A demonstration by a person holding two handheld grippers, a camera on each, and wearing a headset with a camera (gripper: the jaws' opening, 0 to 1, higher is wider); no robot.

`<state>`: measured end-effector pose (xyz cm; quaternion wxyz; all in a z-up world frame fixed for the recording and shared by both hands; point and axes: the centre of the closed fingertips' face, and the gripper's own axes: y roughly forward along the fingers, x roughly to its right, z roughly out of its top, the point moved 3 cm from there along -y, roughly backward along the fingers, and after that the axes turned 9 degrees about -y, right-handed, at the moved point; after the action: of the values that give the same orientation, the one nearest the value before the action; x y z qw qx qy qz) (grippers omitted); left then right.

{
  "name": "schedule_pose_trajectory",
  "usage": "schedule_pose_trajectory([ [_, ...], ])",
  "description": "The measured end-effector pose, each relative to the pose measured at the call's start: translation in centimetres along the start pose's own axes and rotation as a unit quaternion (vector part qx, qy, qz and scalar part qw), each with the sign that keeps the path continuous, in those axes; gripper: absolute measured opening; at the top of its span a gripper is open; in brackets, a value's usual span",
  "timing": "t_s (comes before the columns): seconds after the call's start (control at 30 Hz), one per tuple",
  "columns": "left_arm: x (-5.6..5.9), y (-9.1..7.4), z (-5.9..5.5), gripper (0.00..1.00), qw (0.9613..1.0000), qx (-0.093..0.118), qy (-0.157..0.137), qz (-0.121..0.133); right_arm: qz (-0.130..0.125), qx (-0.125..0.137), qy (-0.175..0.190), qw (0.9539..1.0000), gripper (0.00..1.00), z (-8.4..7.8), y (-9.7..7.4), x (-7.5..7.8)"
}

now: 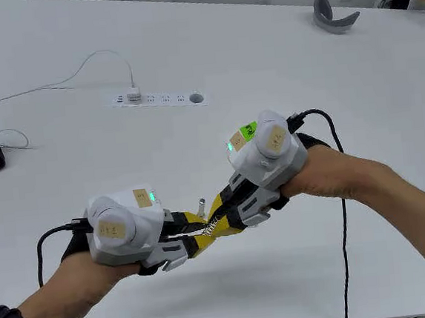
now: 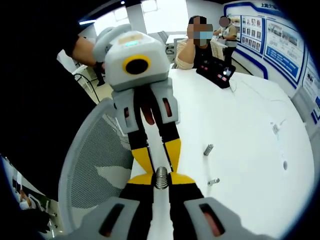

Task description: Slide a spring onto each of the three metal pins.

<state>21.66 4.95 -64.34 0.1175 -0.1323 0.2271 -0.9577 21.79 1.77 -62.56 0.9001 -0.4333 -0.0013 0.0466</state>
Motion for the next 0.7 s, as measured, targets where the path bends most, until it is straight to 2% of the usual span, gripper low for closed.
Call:
schedule_pose_trajectory([
  [0.37, -0.9, -1.2, -1.7, 0.22, 0.9992, -0.002, -0.027, 0.028, -0.019, -0.010, 0.028, 0.9994, 0.12, -2.1, -0.1, 0.1],
  [0.53, -1.4, -1.6, -2.2, 0.25, 0.9983, -0.002, -0.039, 0.043, -0.026, -0.027, 0.033, 0.9988, 0.12, -3.2, 0.0, 0.2],
  [0.7, -1.8, -2.2, -2.5, 0.28, 0.9972, 0.000, -0.048, 0.058, -0.031, -0.032, 0.045, 0.9980, 0.12, -4.1, 0.0, 0.4],
])
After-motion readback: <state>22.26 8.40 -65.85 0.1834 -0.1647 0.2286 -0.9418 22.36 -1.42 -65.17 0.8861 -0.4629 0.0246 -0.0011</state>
